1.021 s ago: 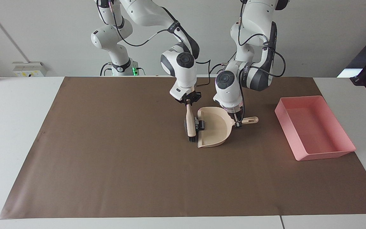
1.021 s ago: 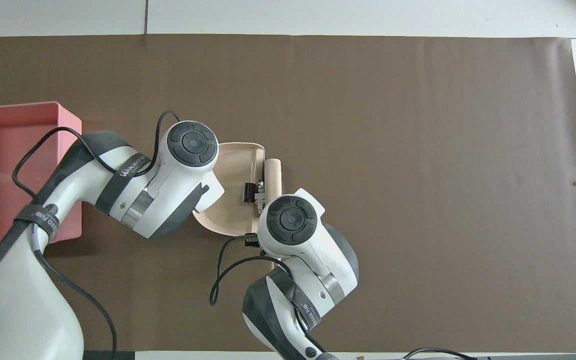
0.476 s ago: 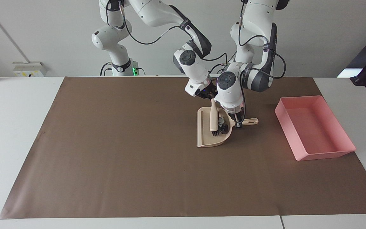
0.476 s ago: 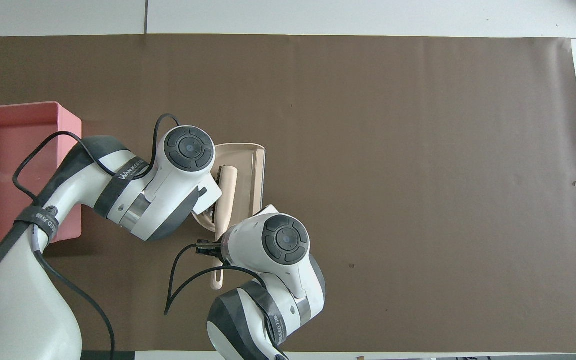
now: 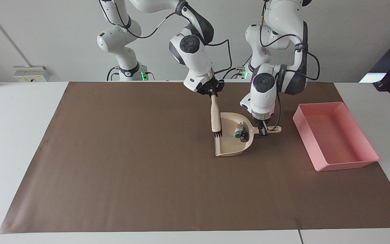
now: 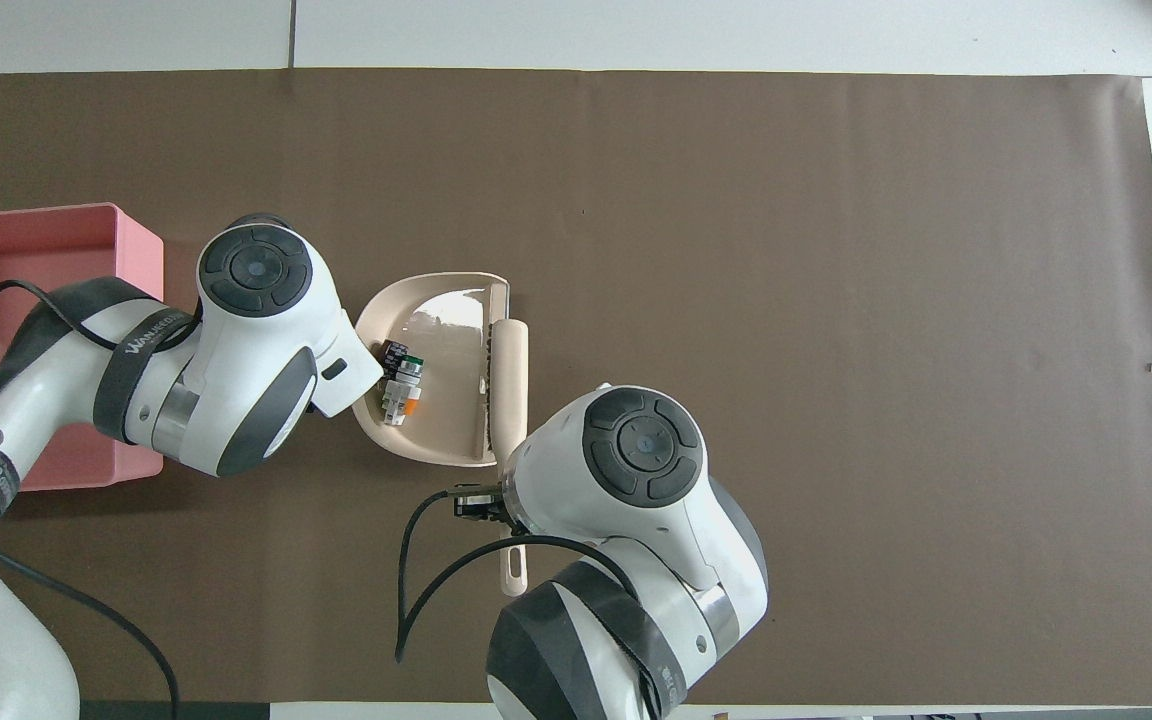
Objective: Clean e-waste and dump in bin
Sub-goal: 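Carry the dustpan over the pink bin while the right gripper returns the brush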
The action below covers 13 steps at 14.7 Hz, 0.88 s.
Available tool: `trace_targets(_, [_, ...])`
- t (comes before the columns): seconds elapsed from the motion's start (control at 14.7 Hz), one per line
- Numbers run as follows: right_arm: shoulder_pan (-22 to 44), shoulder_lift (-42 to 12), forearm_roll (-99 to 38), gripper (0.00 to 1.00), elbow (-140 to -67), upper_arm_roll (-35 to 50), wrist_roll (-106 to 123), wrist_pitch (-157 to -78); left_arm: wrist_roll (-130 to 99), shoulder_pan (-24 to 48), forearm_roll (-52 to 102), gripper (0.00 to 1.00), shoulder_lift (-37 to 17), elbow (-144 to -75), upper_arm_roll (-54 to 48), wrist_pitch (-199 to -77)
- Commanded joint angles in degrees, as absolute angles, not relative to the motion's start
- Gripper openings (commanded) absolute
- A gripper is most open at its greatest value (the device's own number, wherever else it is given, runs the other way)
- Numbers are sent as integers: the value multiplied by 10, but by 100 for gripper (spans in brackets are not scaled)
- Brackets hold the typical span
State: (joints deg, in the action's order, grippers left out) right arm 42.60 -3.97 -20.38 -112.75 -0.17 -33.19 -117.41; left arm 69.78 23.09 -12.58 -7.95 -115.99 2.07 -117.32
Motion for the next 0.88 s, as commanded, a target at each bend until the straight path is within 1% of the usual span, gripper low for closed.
trace_targets(0.0, [383,19,-103,0,-1151,5,-347,-1083,776,180,-84,0,-27,-1166,24,-1158])
trace_targets(0.07, [358,33,-74,0,-1152,5,-338,-1045,806,159,-77,0,-20,-1155,23,-1142])
trace_targets(0.2, [280,57,-41,0,-1152,5,-257,-984,879,104,-55,0,-16,-1109,25,-1095])
trace_targets(0.34, [198,68,-34,0,-1152,5,-175,-943,947,39,-23,0,-19,-1066,25,-1067])
trace_targets(0.41, [165,71,-23,0,-1159,5,-145,-938,967,13,-22,0,-20,-1050,25,-1062])
trace_targets(0.61, [64,90,-1,0,-1210,6,-57,-952,1039,-59,-22,0,-40,-999,26,-1060])
trace_targets(0.75, [-5,91,-1,0,-1242,5,14,-989,1089,-101,-23,1,-52,-977,27,-1065])
trace_targets(0.82, [-33,91,-1,0,-1266,5,51,-1024,1101,-113,-27,2,-53,-977,29,-1073])
